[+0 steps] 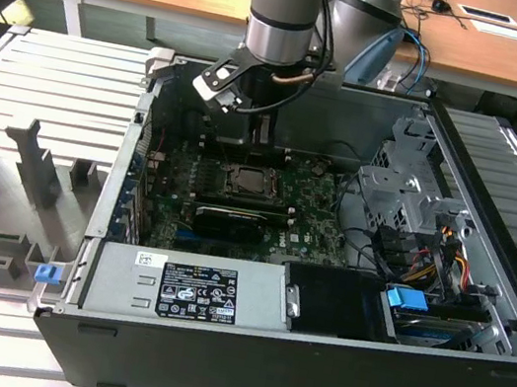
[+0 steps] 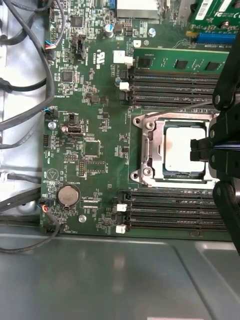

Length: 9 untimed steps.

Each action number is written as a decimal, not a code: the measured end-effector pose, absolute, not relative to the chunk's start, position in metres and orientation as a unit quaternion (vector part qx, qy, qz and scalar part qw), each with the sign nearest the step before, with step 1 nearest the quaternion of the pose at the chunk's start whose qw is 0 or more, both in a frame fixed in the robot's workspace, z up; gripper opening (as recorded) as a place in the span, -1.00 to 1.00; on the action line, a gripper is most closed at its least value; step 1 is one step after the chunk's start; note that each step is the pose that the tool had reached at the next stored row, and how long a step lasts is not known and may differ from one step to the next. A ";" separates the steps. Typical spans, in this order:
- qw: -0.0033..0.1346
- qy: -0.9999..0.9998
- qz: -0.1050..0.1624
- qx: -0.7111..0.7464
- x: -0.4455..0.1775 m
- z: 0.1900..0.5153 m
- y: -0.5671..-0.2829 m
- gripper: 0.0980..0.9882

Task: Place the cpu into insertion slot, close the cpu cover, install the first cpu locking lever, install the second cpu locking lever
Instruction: 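Install the first cpu locking lever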

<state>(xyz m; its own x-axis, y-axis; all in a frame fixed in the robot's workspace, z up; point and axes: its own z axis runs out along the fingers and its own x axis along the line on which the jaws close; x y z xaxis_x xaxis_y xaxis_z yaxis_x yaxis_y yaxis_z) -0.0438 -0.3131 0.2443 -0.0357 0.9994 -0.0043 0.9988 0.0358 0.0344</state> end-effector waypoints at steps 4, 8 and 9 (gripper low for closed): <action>0.015 0.720 0.009 0.694 -0.044 0.260 -0.313 -0.98; 0.015 0.720 0.009 0.693 -0.044 0.276 -0.313 -0.98; 0.015 0.725 0.009 0.689 -0.044 0.276 -0.313 -0.98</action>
<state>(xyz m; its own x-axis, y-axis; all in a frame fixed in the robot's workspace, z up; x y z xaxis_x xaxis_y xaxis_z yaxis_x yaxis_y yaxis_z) -0.0437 -0.3128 0.2761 -0.0510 0.9987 -0.0094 0.9981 0.0513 0.0341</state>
